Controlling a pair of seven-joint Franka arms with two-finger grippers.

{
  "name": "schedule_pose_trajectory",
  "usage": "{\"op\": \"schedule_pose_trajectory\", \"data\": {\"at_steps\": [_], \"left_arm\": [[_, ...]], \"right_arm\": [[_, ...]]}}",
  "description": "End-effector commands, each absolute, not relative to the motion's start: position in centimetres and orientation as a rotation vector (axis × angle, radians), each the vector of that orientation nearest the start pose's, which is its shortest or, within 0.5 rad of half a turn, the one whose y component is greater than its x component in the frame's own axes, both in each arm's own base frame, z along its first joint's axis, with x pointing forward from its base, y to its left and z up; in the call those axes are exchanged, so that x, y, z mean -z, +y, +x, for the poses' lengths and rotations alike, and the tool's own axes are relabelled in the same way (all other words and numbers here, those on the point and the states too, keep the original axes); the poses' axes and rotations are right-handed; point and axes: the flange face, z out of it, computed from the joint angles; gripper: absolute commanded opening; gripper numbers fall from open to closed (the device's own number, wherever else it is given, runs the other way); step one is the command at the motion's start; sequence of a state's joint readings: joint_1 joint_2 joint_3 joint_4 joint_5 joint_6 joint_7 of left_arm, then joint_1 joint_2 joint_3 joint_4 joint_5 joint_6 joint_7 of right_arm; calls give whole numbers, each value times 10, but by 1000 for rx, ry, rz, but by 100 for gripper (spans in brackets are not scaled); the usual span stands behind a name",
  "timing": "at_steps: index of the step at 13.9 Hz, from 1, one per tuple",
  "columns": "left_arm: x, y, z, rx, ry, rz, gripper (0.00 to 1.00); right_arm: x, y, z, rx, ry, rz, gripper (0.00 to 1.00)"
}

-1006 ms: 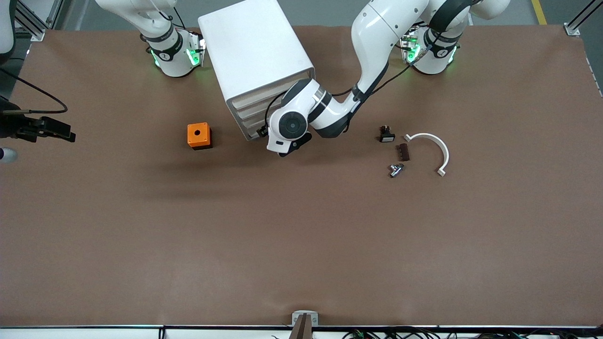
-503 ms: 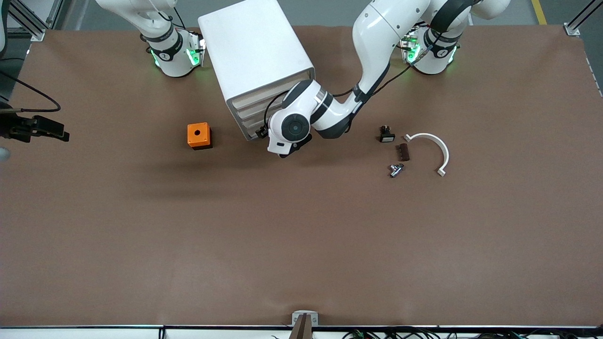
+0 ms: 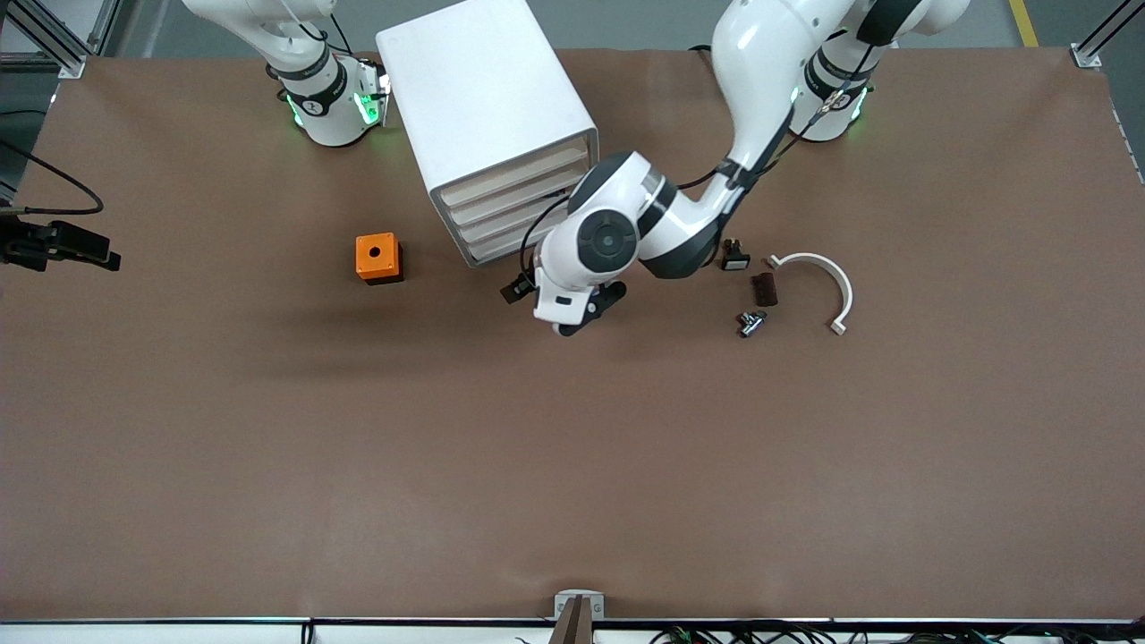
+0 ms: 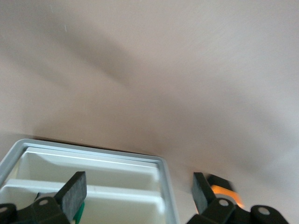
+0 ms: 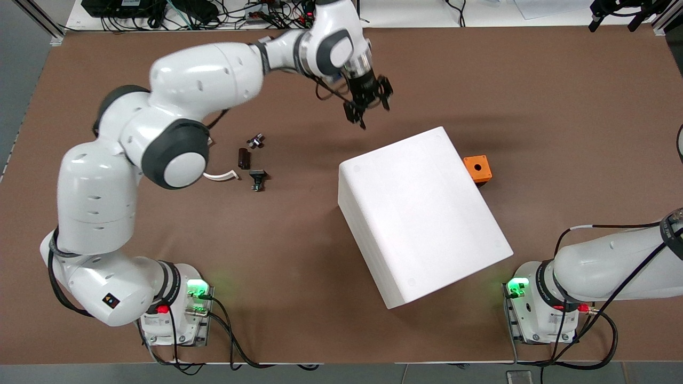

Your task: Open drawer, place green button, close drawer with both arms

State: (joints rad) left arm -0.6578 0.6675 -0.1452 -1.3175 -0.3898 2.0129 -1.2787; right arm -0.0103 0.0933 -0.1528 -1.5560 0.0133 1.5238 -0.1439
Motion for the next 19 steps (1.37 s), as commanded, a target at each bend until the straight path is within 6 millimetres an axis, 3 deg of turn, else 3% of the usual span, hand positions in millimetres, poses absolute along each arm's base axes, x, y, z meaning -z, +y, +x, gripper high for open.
{"op": "schedule_pose_trajectory", "data": {"at_steps": [1, 3, 5, 7, 10, 14, 19], "left_arm": [[-447, -478, 524, -491, -1066, -3172, 99], [-511, -430, 527, -416, -933, -3204, 99], [-554, -372, 533, -418, -823, -3216, 99], [-581, -316, 545, -394, -751, -3246, 99], [-601, -231, 561, -376, -609, -3255, 99], [-612, -143, 570, -317, -429, -3216, 99], [-624, -84, 565, -301, -318, -3225, 99]], "right_arm": [[-578, -92, 567, -190, 15, -3130, 100], [-579, -91, 568, -188, 22, -3134, 100], [-587, -95, 571, -160, 41, -3138, 100], [-588, -95, 571, -157, 43, -3139, 100], [-592, -95, 568, -160, 31, -3132, 100], [-588, -95, 561, -226, 33, -3104, 100], [-593, -103, 558, -221, 56, -3103, 100]]}}
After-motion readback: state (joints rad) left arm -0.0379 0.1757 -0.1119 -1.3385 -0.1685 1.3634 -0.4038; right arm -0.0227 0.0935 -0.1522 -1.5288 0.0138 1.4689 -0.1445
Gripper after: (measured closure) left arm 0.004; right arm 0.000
